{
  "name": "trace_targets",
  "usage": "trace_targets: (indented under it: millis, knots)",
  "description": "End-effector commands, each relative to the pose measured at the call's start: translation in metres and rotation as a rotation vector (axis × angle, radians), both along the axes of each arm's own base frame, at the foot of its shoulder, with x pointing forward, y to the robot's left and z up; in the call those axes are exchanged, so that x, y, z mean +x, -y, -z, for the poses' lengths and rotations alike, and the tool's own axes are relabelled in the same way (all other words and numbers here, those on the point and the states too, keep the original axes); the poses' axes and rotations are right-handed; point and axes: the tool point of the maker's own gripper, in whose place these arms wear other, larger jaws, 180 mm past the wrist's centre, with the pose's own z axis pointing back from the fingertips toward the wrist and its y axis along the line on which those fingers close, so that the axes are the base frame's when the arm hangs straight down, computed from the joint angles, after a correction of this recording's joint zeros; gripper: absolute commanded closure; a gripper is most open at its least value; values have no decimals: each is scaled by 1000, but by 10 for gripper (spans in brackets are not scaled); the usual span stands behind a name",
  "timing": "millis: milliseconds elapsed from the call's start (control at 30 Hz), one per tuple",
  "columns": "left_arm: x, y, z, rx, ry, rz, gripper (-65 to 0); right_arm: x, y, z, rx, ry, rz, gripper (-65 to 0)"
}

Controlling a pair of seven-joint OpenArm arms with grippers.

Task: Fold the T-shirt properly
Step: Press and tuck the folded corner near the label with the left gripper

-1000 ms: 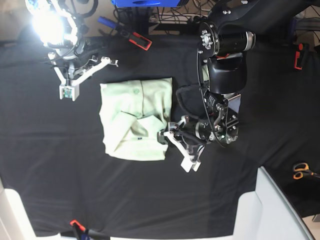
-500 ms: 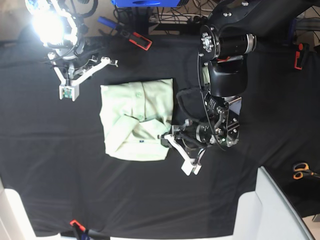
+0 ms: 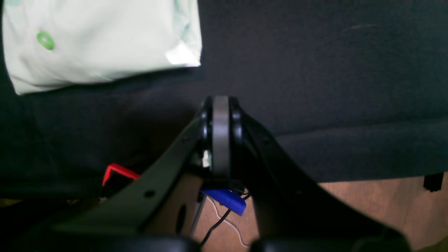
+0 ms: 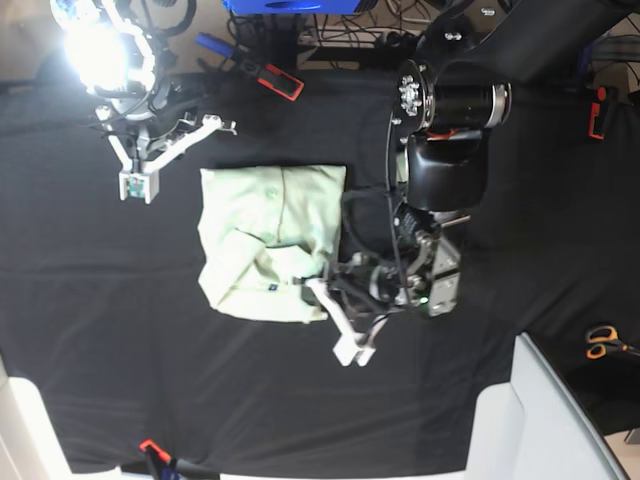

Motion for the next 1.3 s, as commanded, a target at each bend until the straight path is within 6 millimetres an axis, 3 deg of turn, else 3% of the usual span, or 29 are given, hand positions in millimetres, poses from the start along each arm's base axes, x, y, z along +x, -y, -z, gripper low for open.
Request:
trace_targets:
  millis: [0, 400, 700, 967, 1133, 1267]
  knots:
    - [20, 7, -21, -39, 65, -12, 0, 6, 2, -6, -5, 33, -2, -3]
    - [29, -16, -14, -5, 68, -107, 0, 7, 3, -7, -8, 34, -3, -3]
    - [30, -25, -13, 13, 73, -109, 0, 7, 3, -7, -8, 36, -3, -3]
    - [42, -22, -25, 12, 98, -104, 0, 7, 2, -7, -7, 34, -2, -3]
    - [43, -23, -27, 12, 104, -104, -128, 6, 3, -6, -8, 33, -3, -3]
    - [43, -22, -27, 10, 106, -104, -134, 7, 3, -7, -8, 34, -3, -3]
